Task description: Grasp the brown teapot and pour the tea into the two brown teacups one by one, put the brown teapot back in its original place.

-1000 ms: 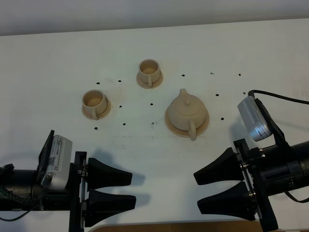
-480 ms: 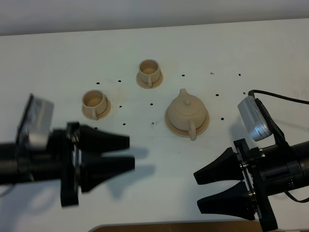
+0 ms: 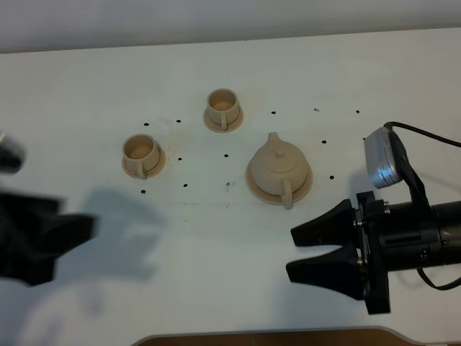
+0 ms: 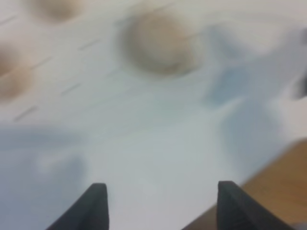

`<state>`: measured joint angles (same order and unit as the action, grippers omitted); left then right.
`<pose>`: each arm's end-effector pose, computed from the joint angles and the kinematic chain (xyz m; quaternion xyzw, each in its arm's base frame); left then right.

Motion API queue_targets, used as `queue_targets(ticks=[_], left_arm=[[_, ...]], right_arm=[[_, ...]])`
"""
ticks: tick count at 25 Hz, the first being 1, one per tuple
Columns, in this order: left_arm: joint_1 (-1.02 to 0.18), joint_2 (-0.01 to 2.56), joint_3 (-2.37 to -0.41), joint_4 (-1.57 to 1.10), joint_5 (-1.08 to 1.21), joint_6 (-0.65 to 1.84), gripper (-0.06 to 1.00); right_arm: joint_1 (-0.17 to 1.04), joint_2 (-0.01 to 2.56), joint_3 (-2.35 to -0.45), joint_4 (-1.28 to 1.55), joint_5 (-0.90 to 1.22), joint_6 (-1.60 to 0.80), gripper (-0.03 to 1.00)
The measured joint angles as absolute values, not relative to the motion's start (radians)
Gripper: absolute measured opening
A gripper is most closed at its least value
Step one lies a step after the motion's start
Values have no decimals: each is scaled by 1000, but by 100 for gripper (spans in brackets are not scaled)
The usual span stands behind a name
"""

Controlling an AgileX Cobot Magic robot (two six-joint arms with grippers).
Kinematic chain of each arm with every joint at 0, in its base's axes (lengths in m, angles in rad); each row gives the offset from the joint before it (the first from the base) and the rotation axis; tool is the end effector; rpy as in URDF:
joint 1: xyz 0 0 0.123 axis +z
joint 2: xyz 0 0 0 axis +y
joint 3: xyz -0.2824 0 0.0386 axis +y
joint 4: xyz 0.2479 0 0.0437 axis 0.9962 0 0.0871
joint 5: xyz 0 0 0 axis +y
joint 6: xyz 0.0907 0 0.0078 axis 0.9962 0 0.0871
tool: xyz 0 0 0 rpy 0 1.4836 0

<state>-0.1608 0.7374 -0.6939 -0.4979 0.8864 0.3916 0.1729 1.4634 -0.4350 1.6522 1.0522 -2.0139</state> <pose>0.1196 -0.0536 0.3149 0.1723 0.8925 -0.1926 0.3697 0.1886 0.1130 0.1856 -0.3633 0.7400 0.4449 0.3501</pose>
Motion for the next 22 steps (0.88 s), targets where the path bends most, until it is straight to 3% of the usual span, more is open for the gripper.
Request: queue_targets(ticks=[6, 22], left_arm=[[-161, 543, -614, -113, 997, 112, 53], [-161, 222, -510, -53, 1036, 93, 53]], right_arm=[[173, 1463, -439, 1709, 1030, -2010, 55], [173, 1463, -443, 1744, 1054, -1947, 56]])
